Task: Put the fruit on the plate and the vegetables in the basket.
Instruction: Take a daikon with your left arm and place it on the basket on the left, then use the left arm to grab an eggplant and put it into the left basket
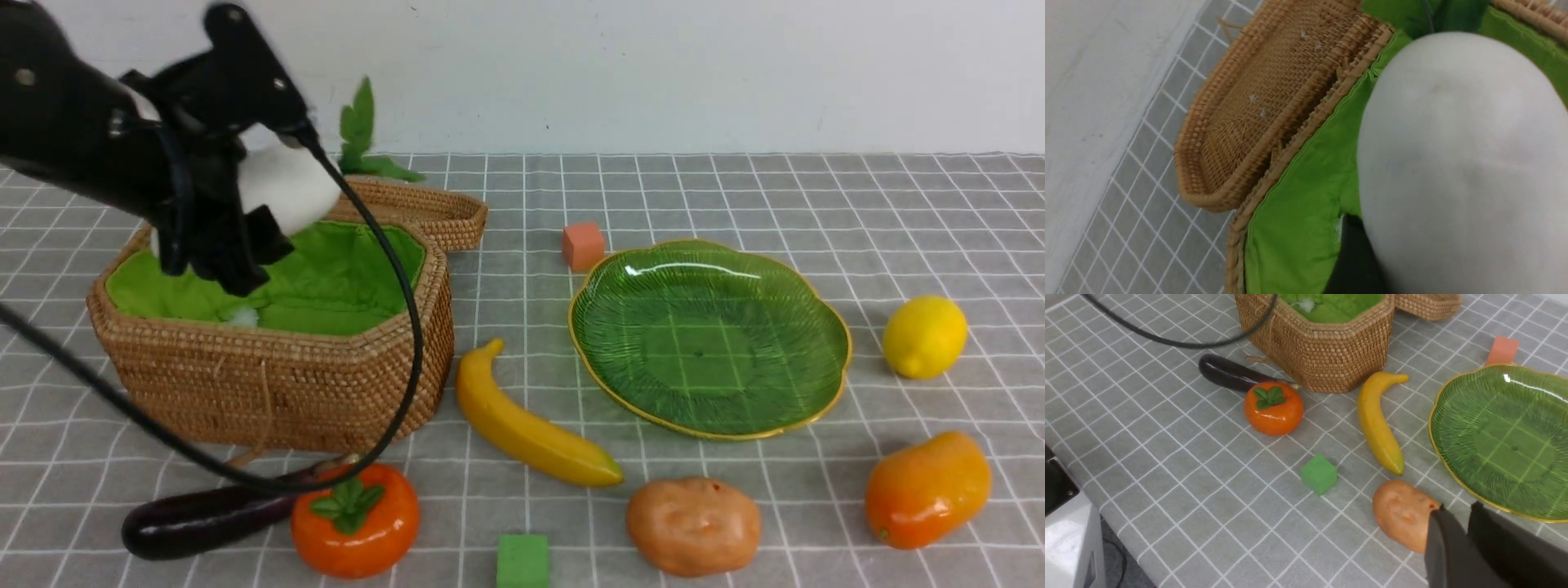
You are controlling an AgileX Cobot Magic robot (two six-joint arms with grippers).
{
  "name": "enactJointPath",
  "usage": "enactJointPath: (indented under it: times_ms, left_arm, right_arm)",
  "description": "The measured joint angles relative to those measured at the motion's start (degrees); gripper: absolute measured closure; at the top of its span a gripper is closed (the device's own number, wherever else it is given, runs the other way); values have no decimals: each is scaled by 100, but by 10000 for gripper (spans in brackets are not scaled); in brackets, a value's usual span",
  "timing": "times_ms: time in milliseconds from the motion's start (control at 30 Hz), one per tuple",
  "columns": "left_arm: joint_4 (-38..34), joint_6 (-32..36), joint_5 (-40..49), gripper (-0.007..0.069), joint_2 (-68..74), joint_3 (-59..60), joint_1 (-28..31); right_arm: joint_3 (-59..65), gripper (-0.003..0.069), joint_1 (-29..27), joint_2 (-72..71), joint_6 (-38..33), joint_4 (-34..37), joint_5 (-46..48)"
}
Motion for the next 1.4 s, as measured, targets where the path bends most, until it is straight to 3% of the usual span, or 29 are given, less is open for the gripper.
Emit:
enactJointPath:
  times_ms: [167, 233, 333, 500, 567, 633, 667, 733, 767, 800, 833, 900, 1100, 1400]
  left_arm:
    - [467, 119, -108, 118, 654, -235, 0]
    - [563, 134, -108, 71, 701, -259, 0]
    - [576, 134, -13, -21, 626, -266, 0]
    - [166, 122, 684, -18, 254, -266, 0]
    - [-200, -160, 1051, 41, -23, -266, 0]
    - [-561, -801, 1444, 165, -375, -266, 0]
    - [-611, -932, 1531, 179, -408, -266, 0]
    - [-759, -1400, 2089, 399, -840, -110, 0]
    - [-759, -1400, 2089, 417, -874, -110, 0]
    - [-765, -1402, 2409, 533, -1092, 150, 0]
    - [-765, -1357, 2632, 594, -1230, 371, 0]
    - [-777, -1217, 2944, 638, -1447, 854, 0]
    - [-814, -828, 2441, 615, -1705, 2172, 0]
    - [-303, -626, 488, 142, -921, 2919, 0]
  right_arm:
    - [0, 564, 0, 0, 49, 106, 90]
    - [0, 562, 0, 0, 95, 122, 84]
    - [0, 561, 0, 0, 134, 139, 73]
    - [0, 554, 0, 0, 136, 139, 71]
    - [0, 552, 0, 0, 136, 124, 66]
    - [0, 550, 0, 0, 136, 52, 66]
    - [0, 550, 0, 0, 136, 49, 66]
    - [0, 550, 0, 0, 136, -19, 71]
    - [0, 550, 0, 0, 136, -19, 71]
    - [0, 550, 0, 0, 136, -33, 71]
    - [0, 550, 0, 0, 136, -33, 71]
    - [0, 550, 0, 0, 130, -47, 71]
    - [0, 550, 0, 0, 130, -74, 71]
    - [0, 544, 0, 0, 130, -74, 81]
